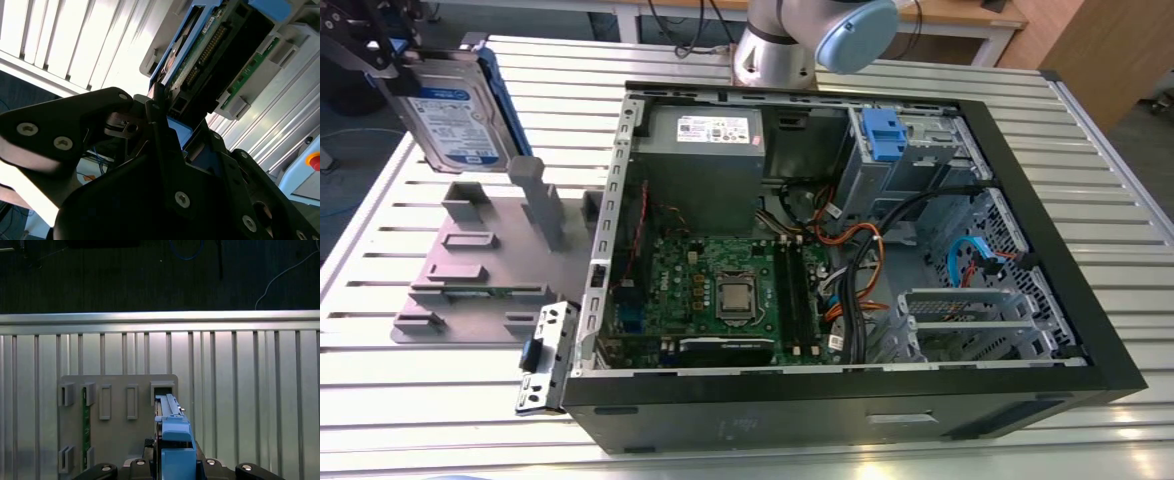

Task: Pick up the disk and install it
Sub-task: 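Pick up the disk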

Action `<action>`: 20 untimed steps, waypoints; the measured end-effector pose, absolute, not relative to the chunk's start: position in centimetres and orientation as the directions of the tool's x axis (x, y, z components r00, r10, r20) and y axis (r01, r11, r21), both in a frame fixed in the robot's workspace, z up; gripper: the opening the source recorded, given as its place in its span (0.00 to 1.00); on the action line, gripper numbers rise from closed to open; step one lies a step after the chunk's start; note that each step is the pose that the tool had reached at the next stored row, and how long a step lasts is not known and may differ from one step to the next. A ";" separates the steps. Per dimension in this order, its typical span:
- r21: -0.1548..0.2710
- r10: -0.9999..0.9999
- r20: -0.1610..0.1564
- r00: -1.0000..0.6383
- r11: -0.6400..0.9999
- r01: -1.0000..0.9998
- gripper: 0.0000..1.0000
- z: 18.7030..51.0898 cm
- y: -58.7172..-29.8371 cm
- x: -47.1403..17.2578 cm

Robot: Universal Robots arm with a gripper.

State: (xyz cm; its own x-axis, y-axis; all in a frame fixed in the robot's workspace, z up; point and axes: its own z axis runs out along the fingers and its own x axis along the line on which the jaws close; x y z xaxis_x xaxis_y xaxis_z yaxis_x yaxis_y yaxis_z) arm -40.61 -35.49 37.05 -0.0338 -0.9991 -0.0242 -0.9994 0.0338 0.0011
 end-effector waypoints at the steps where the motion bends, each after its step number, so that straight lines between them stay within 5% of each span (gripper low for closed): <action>1: 0.001 -0.999 -0.024 -0.034 0.034 -0.999 0.36 37.1 -35.5 -40.6; 20: 0.001 -0.999 -0.024 -0.034 0.034 -0.999 0.36 37.5 -35.5 -40.6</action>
State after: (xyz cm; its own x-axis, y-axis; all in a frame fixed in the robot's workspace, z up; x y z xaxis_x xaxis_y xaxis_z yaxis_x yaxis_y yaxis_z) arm -40.61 -35.49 37.50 -0.0338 -0.9991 -0.0242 -0.9994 0.0337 0.0011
